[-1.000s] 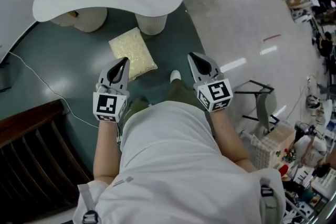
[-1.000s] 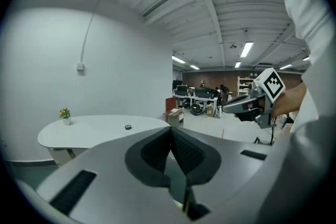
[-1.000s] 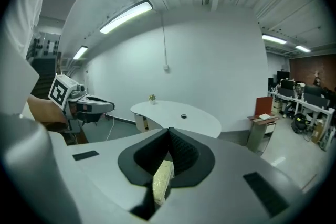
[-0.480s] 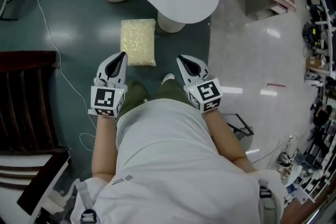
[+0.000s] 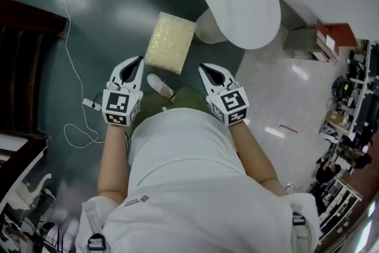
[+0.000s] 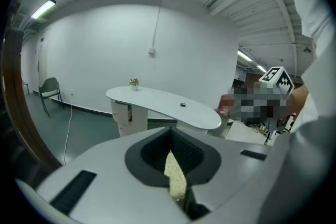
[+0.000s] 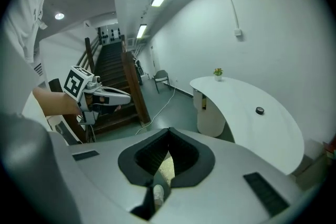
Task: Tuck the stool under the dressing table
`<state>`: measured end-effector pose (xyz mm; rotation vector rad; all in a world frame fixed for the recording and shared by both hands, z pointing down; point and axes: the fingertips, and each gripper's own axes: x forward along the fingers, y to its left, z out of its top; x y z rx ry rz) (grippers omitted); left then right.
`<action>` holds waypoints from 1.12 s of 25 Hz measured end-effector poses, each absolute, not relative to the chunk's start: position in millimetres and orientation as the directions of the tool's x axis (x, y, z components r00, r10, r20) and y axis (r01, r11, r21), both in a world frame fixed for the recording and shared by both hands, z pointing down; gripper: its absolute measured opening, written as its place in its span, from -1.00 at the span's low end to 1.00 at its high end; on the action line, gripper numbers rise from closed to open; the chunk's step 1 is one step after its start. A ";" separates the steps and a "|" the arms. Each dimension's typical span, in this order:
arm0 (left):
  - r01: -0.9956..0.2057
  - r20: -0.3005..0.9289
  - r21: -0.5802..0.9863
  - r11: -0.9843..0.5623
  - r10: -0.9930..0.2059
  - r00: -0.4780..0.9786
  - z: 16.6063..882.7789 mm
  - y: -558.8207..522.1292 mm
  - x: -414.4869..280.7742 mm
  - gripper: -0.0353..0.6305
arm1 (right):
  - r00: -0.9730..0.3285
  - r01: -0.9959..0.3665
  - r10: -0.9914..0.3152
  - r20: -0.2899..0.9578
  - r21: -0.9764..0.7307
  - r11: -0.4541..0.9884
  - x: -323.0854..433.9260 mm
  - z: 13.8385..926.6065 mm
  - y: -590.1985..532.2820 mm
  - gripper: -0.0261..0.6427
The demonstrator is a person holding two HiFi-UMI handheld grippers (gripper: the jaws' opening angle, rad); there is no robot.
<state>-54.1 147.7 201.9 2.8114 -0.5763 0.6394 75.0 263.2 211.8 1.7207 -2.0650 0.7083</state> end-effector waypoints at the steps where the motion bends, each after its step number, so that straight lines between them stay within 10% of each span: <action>1: -0.423 0.456 0.113 -0.899 -0.331 0.826 207.1 141.9 -60.1 -0.88 | -0.205 -0.978 -0.790 0.578 -0.150 0.143 70.5 215.0 254.9 -0.89; 28: -0.782 0.703 0.314 -0.538 -0.422 0.572 407.1 113.6 -160.6 -0.88 | -0.442 -0.819 -0.276 0.853 -0.259 0.512 23.2 427.8 170.3 -0.76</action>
